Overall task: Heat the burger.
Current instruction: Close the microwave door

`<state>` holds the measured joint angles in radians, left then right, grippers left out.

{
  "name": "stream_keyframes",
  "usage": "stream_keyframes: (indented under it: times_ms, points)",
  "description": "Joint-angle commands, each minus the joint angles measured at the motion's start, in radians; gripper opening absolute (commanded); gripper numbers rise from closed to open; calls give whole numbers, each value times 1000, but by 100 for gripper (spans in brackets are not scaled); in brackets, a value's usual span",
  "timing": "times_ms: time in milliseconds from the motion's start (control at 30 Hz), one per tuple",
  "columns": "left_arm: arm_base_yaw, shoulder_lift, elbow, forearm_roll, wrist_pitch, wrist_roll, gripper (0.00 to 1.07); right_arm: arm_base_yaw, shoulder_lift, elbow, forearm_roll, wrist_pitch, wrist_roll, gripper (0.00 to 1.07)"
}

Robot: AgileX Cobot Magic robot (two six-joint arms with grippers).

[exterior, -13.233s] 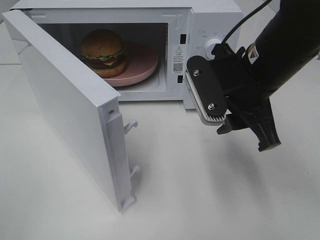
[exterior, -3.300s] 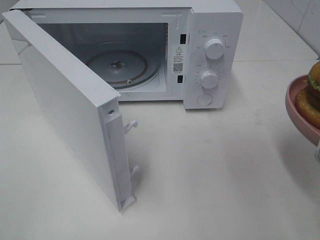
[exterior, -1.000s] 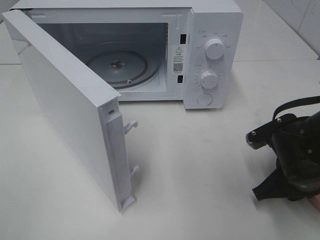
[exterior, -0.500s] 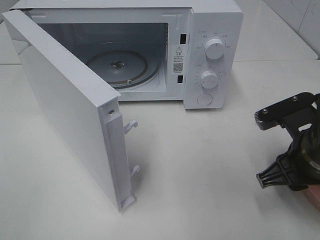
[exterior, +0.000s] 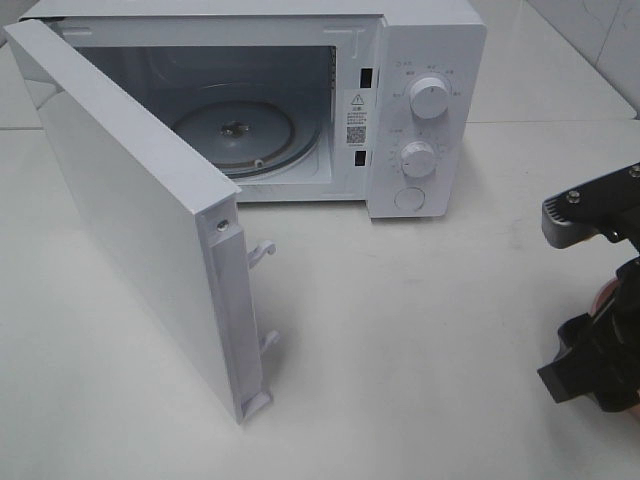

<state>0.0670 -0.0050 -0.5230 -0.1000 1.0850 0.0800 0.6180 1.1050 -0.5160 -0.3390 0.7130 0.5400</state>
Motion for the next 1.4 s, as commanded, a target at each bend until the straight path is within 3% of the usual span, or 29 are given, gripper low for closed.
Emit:
stream_keyframes:
  times_ms: [33,100,200,367,467,633,833,1000,1100,1167,1400]
  points:
    - [0,-6,4,-3,-12,-4,100,1,-42,-1,63,23,-91,74]
    - [0,-6,4,-3,-12,-4,100,1,-118,-1,123,81,-162,79]
    - [0,-6,4,-3,-12,-4,100,1,-136,-1,130,103,-169,78]
    - [0,-6,4,-3,-12,-4,100,1,-313,-30,193,238,-217,76]
    - [0,-6,4,-3,-12,-4,100,1,-341,-37,199,247,-227,76]
    - [0,-6,4,-3,-12,-4,100,-1,-596,-49,203,323,-278,76]
    - [0,-6,4,-3,-12,-4,100,-5,-712,-32,203,388,-277,76]
    - [0,-6,4,-3,-12,-4,100,-180,-888,-17,202,359,-326,76]
    - [0,-6,4,-3,-12,-4,100,-213,-919,-16,203,346,-343,76]
    - [0,-6,4,-2,-12,-4,100,-322,-1043,21,223,285,-395,76]
    - [0,-6,4,-2,-12,-4,100,-459,-1139,19,283,285,-459,76]
